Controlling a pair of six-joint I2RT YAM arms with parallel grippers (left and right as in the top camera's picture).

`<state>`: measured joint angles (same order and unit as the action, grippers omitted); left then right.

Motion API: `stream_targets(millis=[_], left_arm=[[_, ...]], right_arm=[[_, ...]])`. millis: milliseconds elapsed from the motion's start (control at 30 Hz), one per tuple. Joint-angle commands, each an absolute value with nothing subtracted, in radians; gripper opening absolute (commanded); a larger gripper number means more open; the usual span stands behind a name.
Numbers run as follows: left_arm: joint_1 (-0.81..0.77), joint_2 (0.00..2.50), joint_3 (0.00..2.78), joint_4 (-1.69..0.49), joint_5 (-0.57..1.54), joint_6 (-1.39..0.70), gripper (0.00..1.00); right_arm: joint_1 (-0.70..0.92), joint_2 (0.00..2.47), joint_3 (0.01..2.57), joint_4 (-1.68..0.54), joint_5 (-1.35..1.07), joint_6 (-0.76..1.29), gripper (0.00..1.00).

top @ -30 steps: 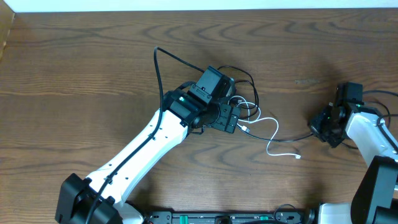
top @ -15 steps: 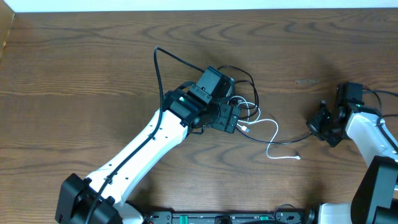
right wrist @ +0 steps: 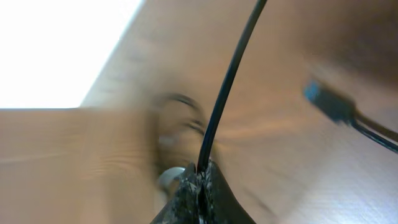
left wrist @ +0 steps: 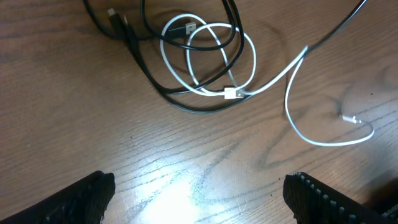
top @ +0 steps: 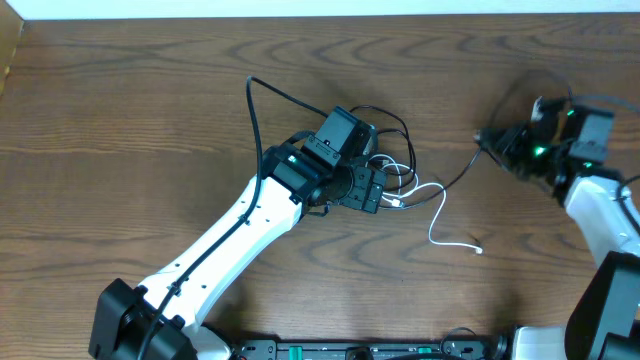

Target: Untangle cables

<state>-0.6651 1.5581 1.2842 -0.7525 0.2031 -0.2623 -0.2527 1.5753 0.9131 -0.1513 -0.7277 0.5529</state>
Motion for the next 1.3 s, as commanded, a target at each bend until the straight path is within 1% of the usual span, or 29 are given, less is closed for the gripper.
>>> stream_targets(millis=[0,233,333,433,633,733,800,933,1100,1200,1267], left_arm=[[-0.666,1.566,1.28,-0.756,0.194,-0.268,0.92],[-0.666,1.566,1.28,-0.756,0.194,-0.267,0.92],[-0.666,1.566,1.28,-0.756,0.194,-0.267,0.92],[-0.666,1.566,1.28,-0.756,0.194,-0.267,0.92],[-0.666,1.566,1.28,-0.76,0.193,-0.267,0.92],[-0.666,1.566,1.28,-0.76,0.193,-0.267,0.92],[-0.666,1.566,1.28,-0.76,0.193,-0.267,0.92],[-0.666,1.566,1.28,-0.762,0.193,-0.267,0.92],[-0.666,1.566,1.28,-0.763,0.193,-0.267,0.92],[-0.666,1.566,1.28,-0.763,0.193,-0.267,0.92],[-0.666,1.566,1.28,-0.764,0.194,-0.267,0.92]], right_arm=[[-0.302,1.519,1.031,-0.112,-0.95,0.603,0.01],[-0.366,1.459,1.223,-0.12,-0.933,0.617,0.01],[-0.395,1.436,1.301,-0.179,-0.912,0.617,0.02],[-0.416,1.415,1.365,-0.27,-0.82,0.598,0.01],[-0.447,1.402,1.491,-0.484,-0.588,0.477,0.01],[-0.452,1.402,1.557,-0.621,-0.407,0.404,0.01],[-0.452,1.402,1.598,-0.71,-0.253,0.363,0.01],[-0.452,1.402,1.656,-0.846,0.098,0.358,0.01],[-0.452,1.402,1.695,-0.918,0.472,0.358,0.01],[-0.452,1.402,1.696,-0.918,0.485,0.36,0.01],[-0.451,1.404,1.696,-0.921,0.425,0.36,0.01]])
